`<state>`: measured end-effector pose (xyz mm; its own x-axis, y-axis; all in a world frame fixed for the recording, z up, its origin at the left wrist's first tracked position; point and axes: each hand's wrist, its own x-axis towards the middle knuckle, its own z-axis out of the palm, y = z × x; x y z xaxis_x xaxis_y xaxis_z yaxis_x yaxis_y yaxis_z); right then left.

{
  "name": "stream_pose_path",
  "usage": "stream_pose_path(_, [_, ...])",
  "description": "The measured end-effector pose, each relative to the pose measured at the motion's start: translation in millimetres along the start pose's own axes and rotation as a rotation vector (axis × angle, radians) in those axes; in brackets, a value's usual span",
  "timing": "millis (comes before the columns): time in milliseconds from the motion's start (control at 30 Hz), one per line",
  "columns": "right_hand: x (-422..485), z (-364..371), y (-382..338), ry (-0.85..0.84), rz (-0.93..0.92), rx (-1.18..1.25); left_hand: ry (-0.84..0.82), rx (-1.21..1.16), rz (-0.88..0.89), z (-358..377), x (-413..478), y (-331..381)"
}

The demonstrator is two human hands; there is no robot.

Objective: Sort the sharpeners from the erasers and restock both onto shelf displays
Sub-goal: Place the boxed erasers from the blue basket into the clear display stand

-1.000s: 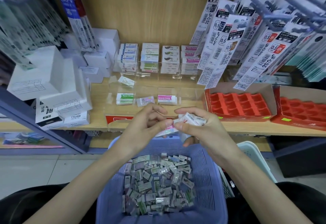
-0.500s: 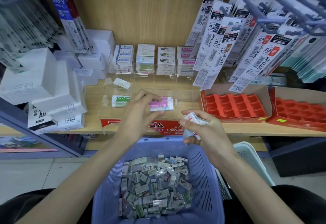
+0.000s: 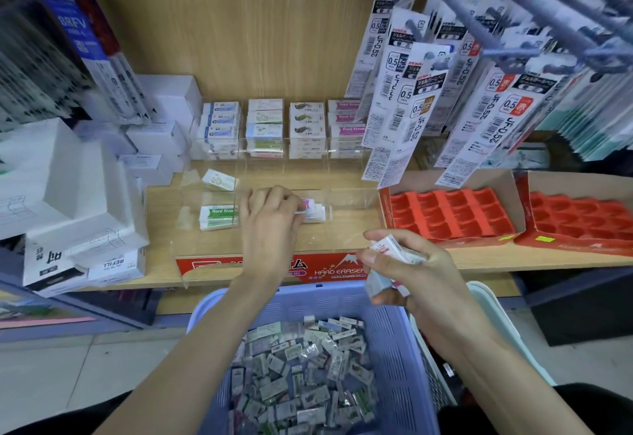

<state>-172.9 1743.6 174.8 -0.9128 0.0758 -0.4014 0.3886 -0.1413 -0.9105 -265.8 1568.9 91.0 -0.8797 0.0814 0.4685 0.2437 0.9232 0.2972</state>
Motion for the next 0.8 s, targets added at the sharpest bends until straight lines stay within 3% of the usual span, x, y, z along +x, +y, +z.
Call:
stream_pose_path(233, [-2.5,-1.8,-2.0,0.028,-0.007,0.016,-0.120,-0.045,-0.128,-2.1,5.8,5.7])
stream_pose_path(467, [-3.5,-1.0,-2.7,0.008,-0.011,0.014,-0.105,0.150,0.005,3.1,6.5,2.6])
stream_pose_path(567, [-3.8,-2.3,-3.7,-0.002,-0.001,0.028,-0.050,0.083,0.039,0.0,-1.3,-0.6])
stream_pose_path(667, [-5.9,-4.2,-6.6,-0.060,0.006,0.085,-0.073,-0.152,-0.012,-19.8,-19.0,4.2])
stream_pose_path(800, [-11.8,-3.0,-13.5,-0.237,0.036,0.355,-0.458,-0.998,-0.397,-79.1,-31.3,33.6])
